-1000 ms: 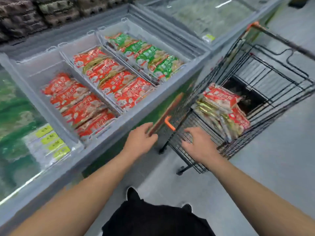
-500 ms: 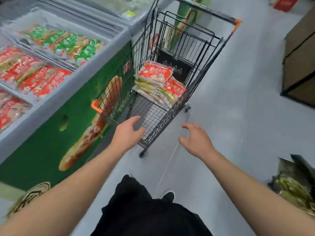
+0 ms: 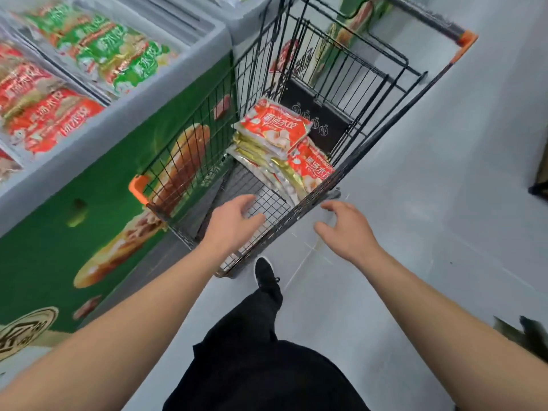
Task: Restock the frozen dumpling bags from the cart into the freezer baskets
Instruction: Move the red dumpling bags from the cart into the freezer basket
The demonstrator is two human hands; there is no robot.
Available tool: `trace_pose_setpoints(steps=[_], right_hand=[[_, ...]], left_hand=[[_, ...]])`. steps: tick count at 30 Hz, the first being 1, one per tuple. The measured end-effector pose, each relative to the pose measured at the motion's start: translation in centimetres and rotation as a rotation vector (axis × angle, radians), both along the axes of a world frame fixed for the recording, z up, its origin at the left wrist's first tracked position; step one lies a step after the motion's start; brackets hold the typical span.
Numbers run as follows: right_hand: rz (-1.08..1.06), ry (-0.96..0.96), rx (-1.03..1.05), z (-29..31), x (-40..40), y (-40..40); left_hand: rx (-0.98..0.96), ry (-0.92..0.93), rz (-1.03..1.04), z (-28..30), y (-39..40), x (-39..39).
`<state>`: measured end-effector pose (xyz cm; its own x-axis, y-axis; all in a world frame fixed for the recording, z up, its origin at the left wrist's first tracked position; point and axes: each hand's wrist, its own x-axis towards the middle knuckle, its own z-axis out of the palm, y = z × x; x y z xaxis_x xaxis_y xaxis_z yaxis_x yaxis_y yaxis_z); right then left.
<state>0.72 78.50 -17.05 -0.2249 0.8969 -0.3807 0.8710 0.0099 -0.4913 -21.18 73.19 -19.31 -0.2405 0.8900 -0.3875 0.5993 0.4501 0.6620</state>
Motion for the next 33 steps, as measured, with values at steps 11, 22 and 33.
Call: trace_pose_setpoints(steps=[11,22,33], right_hand=[[0.091,0.013,-0.103,-1.1,-5.2,18.6],[0.035,0.03,-0.463,-10.8,-7.7,30.9],[-0.115,-0.013,-0.665,-21.5,-9.3,40.2]], left_hand=[[-0.094,-0.046,0.178,-1.7,14.9,-2.4],[-0.297,-0.185,0.43,-9.6,25.6,-2.0],[-0.514,-0.111,0.668,-20.5,36.5,-0.6]])
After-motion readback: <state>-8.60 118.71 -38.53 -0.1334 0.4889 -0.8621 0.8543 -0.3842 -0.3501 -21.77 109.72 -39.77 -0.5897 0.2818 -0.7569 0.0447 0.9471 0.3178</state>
